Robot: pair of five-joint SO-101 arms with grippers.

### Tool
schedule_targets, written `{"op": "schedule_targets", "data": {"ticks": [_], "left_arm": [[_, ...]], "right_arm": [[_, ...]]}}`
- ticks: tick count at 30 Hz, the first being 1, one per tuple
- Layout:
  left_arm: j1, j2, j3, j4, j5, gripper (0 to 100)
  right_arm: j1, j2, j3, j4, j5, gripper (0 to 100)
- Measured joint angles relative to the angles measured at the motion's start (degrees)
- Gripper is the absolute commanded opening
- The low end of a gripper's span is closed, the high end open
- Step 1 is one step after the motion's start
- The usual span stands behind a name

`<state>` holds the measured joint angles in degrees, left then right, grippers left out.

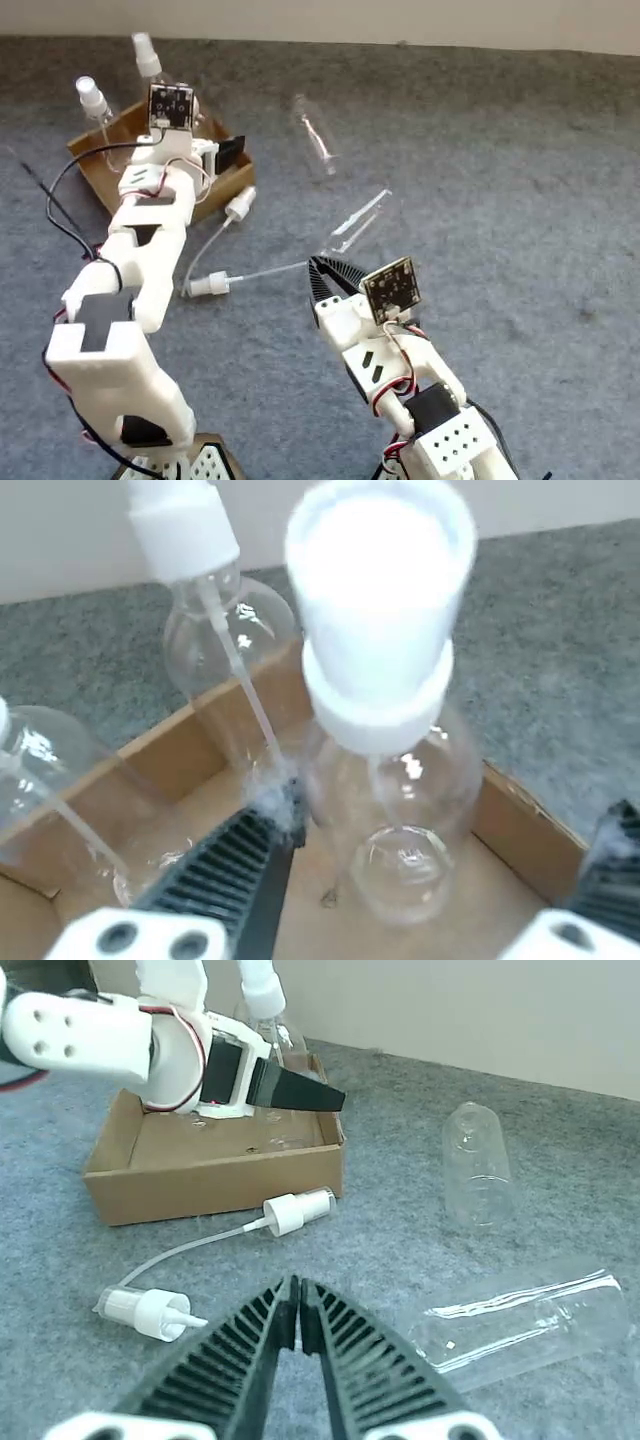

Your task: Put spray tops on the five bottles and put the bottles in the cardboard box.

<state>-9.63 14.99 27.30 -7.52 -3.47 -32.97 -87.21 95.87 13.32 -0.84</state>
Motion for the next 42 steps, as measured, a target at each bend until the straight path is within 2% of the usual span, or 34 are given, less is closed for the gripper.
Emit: {"op": "schedule_targets", "data": {"ticks": [8, 20, 32, 39, 42], "left_arm": [[-0.8, -8.2, 0.0, 12.6, 0.0, 39], [-2.4, -20.0, 0.1, 31.4, 0.0, 39], [-2.3, -35.8, 0.1, 55.5, 0.0, 39], [-2.0, -44.9, 0.1, 68.8, 0.0, 39], [1.3, -47.8, 0.1, 74.5, 0.0, 39]], "right_arm": [[0.8, 0.0, 0.0, 0.0, 0.0, 0.5], [12.0, 0.0, 0.0, 0.0, 0.0, 0.5], [25.0, 0.0, 0.0, -3.4, 0.0, 0.5], [25.8, 0.0, 0.0, -3.4, 0.0, 0.5], [25.8, 0.0, 0.0, -3.4, 0.0, 0.5]]}}
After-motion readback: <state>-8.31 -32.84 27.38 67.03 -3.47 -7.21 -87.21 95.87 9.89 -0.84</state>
